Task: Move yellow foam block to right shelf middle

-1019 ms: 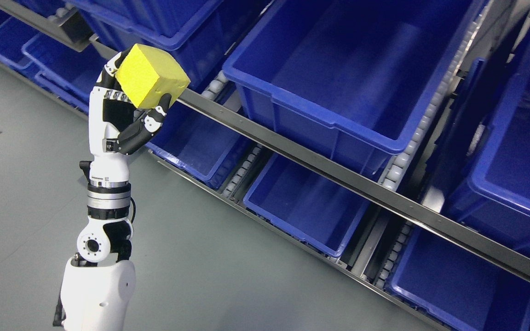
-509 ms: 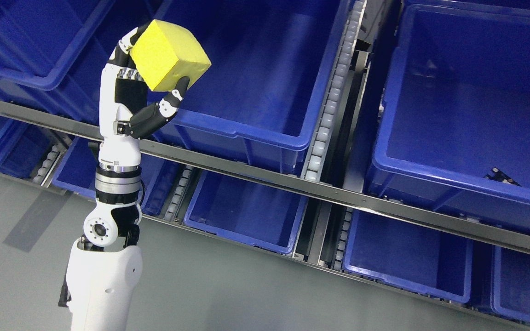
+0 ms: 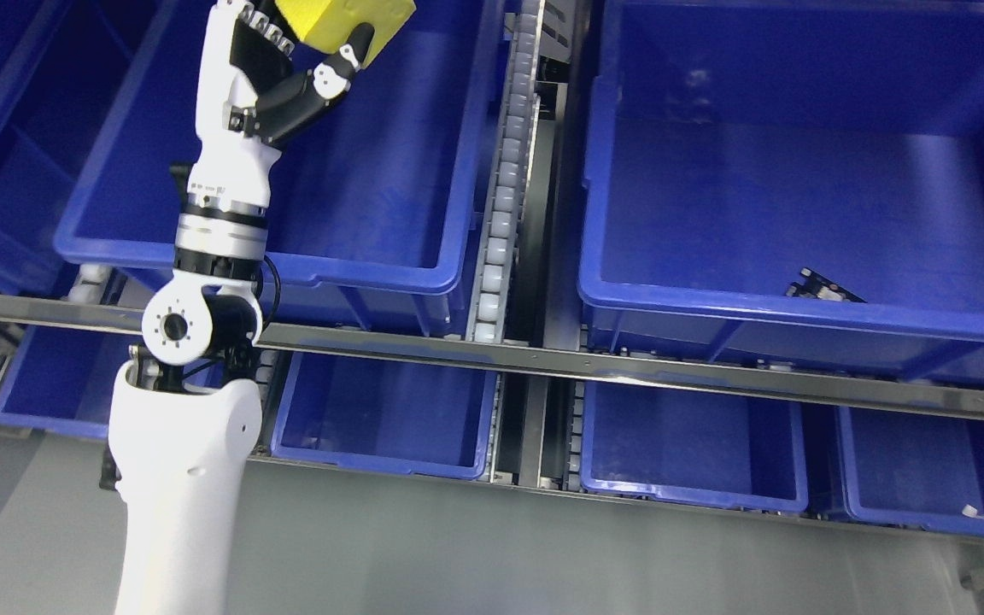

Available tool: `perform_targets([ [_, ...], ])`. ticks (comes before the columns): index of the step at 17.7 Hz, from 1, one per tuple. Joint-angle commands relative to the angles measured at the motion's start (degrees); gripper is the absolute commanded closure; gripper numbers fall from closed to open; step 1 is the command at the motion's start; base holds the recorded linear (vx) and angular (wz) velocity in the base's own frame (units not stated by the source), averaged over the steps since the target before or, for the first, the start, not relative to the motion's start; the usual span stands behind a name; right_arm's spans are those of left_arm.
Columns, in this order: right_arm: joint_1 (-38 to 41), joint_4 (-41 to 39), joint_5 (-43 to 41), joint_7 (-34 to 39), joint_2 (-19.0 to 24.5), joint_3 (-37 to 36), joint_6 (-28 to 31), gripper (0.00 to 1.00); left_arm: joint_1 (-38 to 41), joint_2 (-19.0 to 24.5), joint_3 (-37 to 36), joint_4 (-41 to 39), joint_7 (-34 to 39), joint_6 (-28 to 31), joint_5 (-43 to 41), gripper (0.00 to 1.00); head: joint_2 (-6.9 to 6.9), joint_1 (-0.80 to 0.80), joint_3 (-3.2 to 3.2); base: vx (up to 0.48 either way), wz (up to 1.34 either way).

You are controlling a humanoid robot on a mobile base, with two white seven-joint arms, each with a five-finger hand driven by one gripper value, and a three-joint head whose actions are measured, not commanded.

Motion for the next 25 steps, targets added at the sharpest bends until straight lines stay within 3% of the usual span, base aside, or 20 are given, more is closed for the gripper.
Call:
perform_targets([
  [1,-0.10,-1.00,0.00,-0.01,-1.00,0.00,-0.02,0.00,-7.71,1.00,0.82,-0.69,8.87,16.99,-1.16,0.59,0.00,0.00,0.00,0.016,-0.24],
  [6,-0.19,-1.00,0.00,-0.01,-1.00,0.00,-0.02,0.00,-11.77,1.00,1.88,0.63,17.06,26.14,-1.25,0.56,0.00,0.00,0.00,0.012,-0.18],
  [8,-0.10,-1.00,0.00,-0.01,-1.00,0.00,-0.02,0.00,-11.60,1.00,2.84,0.63,20.14,30.36,-1.25,0.43,0.00,0.00,0.00,0.005,-0.05],
  [10,-0.19,-1.00,0.00,-0.01,-1.00,0.00,-0.02,0.00,-11.42,1.00,2.85,0.63,20.24,33.61,-1.25,0.23,0.00,0.00,0.00,0.000,0.00],
  [11,-0.10,-1.00,0.00,-0.01,-1.00,0.00,-0.02,0.00,-11.42,1.00,2.76,0.63,20.24,35.63,-1.25,0.08,0.00,0.00,0.00,0.000,0.00],
  [12,-0.10,-1.00,0.00,-0.01,-1.00,0.00,-0.02,0.00,-11.51,1.00,2.76,0.63,20.24,36.09,-1.25,0.01,0.00,0.00,0.00,0.000,0.00],
  [16,-0.19,-1.00,0.00,-0.01,-1.00,0.00,-0.02,0.00,-11.86,1.00,3.02,0.46,19.89,35.92,-1.17,0.00,0.00,0.00,0.00,0.000,0.00],
  [19,-0.10,-1.00,0.00,-0.01,-1.00,0.00,-0.02,0.00,-12.04,1.00,4.42,0.11,17.35,27.96,-1.16,0.00,0.00,0.00,0.00,0.000,0.00],
  [23,-0.19,-1.00,0.00,-0.01,-1.00,0.00,-0.02,0.00,-6.26,1.00,8.11,-1.29,1.73,9.15,-1.16,0.00,0.00,0.00,0.00,0.000,0.00],
  [25,-0.10,-1.00,-0.09,-0.01,-1.00,0.00,-0.02,0.00,-2.91,1.00,9.87,-2.09,-1.21,2.99,-1.16,0.00,0.01,0.00,0.00,0.000,0.00],
])
